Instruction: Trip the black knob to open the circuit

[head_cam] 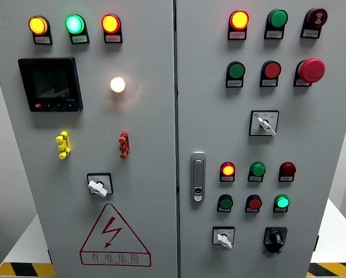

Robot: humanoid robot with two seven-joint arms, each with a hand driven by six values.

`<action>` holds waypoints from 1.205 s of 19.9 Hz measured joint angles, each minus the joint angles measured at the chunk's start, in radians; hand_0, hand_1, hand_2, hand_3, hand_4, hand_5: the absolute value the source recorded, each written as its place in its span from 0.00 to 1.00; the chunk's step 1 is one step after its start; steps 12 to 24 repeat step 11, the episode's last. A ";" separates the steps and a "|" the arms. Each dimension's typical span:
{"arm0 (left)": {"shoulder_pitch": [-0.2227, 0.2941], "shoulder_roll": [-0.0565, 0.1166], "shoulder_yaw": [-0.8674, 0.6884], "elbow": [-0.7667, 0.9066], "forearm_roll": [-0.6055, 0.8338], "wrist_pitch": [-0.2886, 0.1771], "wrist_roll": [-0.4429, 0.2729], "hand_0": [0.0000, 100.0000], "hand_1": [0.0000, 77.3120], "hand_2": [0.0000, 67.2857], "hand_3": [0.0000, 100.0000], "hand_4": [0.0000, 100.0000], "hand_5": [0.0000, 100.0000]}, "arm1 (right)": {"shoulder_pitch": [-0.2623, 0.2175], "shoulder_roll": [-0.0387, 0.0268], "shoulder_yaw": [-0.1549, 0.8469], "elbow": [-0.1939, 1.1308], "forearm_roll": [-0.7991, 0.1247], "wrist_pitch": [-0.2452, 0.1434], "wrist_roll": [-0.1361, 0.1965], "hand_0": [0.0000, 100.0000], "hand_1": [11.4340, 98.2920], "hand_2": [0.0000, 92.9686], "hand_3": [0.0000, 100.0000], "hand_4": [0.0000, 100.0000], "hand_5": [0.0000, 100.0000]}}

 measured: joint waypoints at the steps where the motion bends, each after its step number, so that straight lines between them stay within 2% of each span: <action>1: 0.000 0.000 0.000 0.000 0.000 0.000 0.000 0.00 0.05 0.19 0.21 0.07 0.02 | -0.009 0.0006 -0.001 0.001 -0.008 0.000 0.001 0.82 0.49 0.12 0.15 0.11 0.34; 3: 0.000 -0.001 0.000 0.001 0.000 0.000 0.000 0.00 0.05 0.19 0.21 0.07 0.02 | -0.019 0.0035 -0.002 0.001 -0.021 0.000 0.002 0.83 0.49 0.12 0.15 0.11 0.35; 6: 0.000 -0.001 0.000 0.001 0.000 0.000 0.000 0.00 0.05 0.19 0.21 0.07 0.02 | -0.026 0.0144 -0.008 0.001 -0.035 -0.001 0.003 0.84 0.48 0.12 0.15 0.10 0.36; 8: 0.000 -0.001 0.000 0.001 0.000 0.000 0.000 0.00 0.05 0.19 0.21 0.07 0.02 | -0.034 0.0194 -0.018 0.002 -0.049 -0.002 0.003 0.85 0.48 0.13 0.15 0.10 0.36; 11: 0.000 -0.001 0.000 0.001 0.000 0.000 0.000 0.00 0.05 0.19 0.21 0.07 0.02 | -0.039 0.0301 -0.024 0.002 -0.062 -0.003 0.020 0.85 0.47 0.13 0.15 0.11 0.36; 24: 0.000 -0.001 0.000 0.001 0.000 0.000 0.000 0.00 0.05 0.19 0.21 0.07 0.02 | -0.039 0.0301 -0.024 0.002 -0.062 -0.003 0.020 0.85 0.47 0.13 0.15 0.11 0.36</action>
